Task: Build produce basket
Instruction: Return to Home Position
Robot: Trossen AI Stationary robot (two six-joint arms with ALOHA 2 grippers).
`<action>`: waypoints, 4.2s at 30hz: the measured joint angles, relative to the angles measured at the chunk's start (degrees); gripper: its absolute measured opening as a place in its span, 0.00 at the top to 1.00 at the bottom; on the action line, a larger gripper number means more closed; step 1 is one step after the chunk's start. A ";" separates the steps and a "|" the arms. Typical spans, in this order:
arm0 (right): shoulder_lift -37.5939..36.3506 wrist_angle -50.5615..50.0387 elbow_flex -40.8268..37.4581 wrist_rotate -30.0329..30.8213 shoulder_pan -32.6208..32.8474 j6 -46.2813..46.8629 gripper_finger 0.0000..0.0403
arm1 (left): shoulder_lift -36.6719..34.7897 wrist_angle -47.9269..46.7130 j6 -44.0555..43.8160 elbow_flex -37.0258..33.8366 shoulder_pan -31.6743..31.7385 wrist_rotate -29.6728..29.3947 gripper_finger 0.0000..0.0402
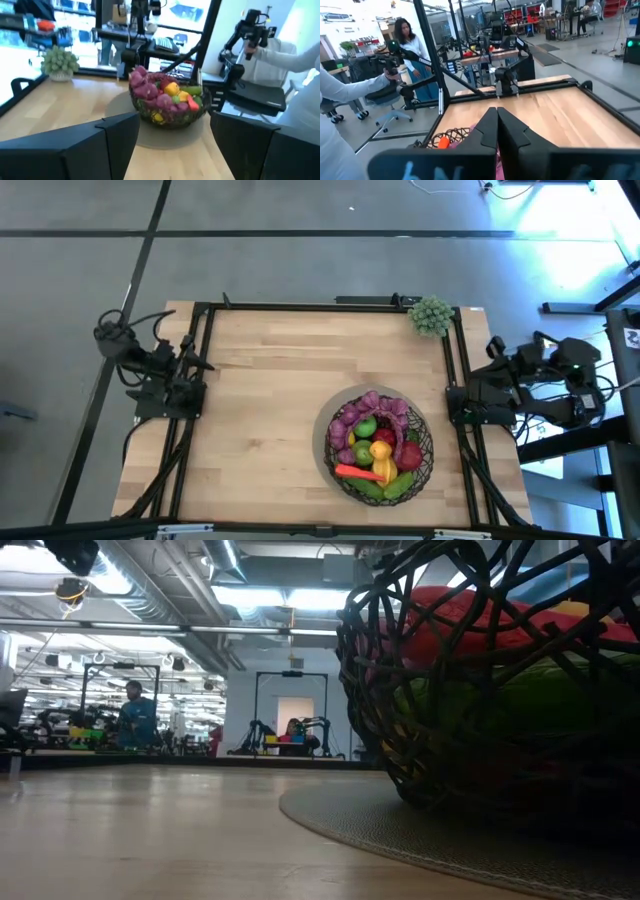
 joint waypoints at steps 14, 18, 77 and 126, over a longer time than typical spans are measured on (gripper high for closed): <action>0.16 20.77 -15.22 -4.90 0.00 0.13 1.00 | -1.61 7.29 5.71 -6.61 0.00 0.00 0.41; 0.20 26.48 -20.51 -4.91 0.00 0.08 1.00 | -1.63 8.78 5.74 -8.79 0.00 0.00 0.41; 0.43 51.06 -47.02 -4.90 0.02 -8.97 1.00 | -1.56 32.43 13.32 -35.13 -0.02 5.94 0.41; 0.43 51.04 -46.98 -4.88 1.51 -9.16 1.00 | -1.56 32.34 13.32 -35.15 -0.02 5.89 0.41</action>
